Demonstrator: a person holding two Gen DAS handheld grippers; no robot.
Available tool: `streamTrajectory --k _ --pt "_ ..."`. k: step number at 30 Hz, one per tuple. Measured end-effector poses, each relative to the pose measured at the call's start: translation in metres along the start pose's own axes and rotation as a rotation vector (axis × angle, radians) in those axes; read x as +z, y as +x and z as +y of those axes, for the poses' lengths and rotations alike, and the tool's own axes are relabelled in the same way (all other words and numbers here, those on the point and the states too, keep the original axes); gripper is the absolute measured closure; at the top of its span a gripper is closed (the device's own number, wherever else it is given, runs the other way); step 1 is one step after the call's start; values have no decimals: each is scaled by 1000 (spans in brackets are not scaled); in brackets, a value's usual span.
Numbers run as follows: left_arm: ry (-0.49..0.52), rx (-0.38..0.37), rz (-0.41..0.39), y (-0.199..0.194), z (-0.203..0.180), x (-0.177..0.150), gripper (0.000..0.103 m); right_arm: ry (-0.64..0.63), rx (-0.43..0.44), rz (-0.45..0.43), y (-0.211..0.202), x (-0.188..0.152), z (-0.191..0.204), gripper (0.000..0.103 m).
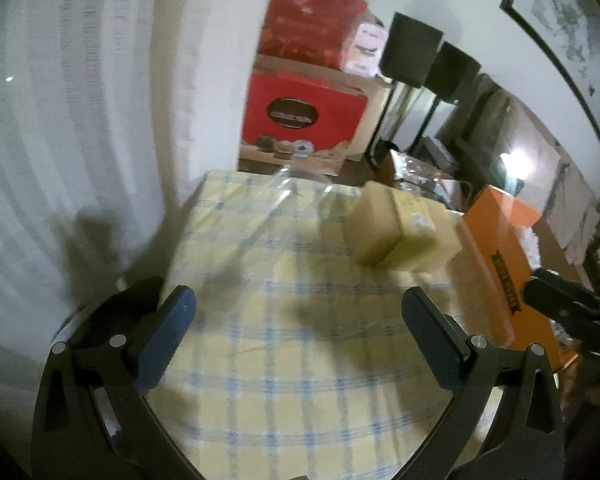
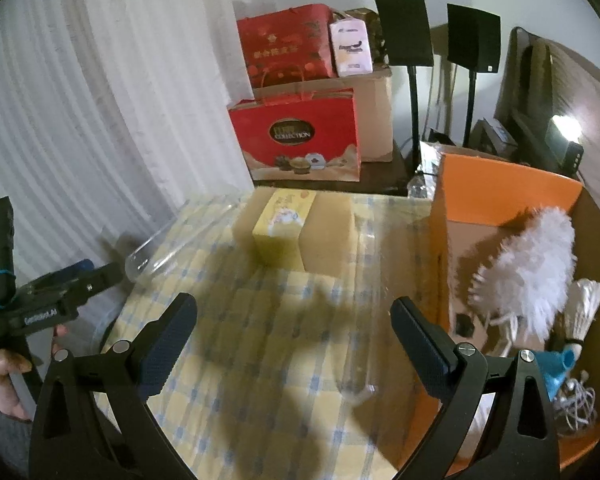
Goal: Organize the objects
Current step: 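Close both tools on the yellow-labelled sponge box from its two sides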
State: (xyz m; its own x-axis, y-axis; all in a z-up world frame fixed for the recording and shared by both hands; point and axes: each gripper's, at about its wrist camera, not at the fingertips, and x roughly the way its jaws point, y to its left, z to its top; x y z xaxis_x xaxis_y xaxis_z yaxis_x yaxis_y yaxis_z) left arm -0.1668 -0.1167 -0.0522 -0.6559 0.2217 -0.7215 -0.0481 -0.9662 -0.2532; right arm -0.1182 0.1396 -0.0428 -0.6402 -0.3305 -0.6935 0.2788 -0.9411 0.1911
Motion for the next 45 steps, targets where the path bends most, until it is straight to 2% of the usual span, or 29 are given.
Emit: streamTrajectory --k 2,5,8,11,15,19,23,24,26,33,39,41,45 --pt "-1 -16 1 8 -6 5 1 8 16 4 7 5 0 7" --pt "1 -22 14 24 -14 14 10 16 27 14 23 15 -1 12" --pt "-1 -36 33 40 -22 24 15 15 16 28 39 22 -3 17" --pt "-13 -57 51 56 -29 32 25 31 14 41 54 30 -8 22" --pt "-30 -84 67 72 -37 41 36 61 16 56 70 38 -19 32" --pt "-30 -109 76 84 -47 50 41 82 23 63 79 44 -28 40" --pt "-19 -102 100 100 -54 54 52 96 36 79 88 48 -32 47" --pt "-23 -101 109 105 -55 54 53 100 42 85 90 48 -33 51" --pt "-38 -106 125 111 -54 53 54 104 47 103 96 49 -33 56" --pt "-86 -152 159 123 -51 51 58 91 31 121 105 52 -32 57" --pt "-88 -153 164 124 -52 50 59 64 -6 156 111 49 -30 57" --pt "-97 -192 182 126 -53 48 59 73 8 164 113 48 -30 56" --pt "-112 -183 168 119 -52 48 59 72 20 159 111 49 -27 58"
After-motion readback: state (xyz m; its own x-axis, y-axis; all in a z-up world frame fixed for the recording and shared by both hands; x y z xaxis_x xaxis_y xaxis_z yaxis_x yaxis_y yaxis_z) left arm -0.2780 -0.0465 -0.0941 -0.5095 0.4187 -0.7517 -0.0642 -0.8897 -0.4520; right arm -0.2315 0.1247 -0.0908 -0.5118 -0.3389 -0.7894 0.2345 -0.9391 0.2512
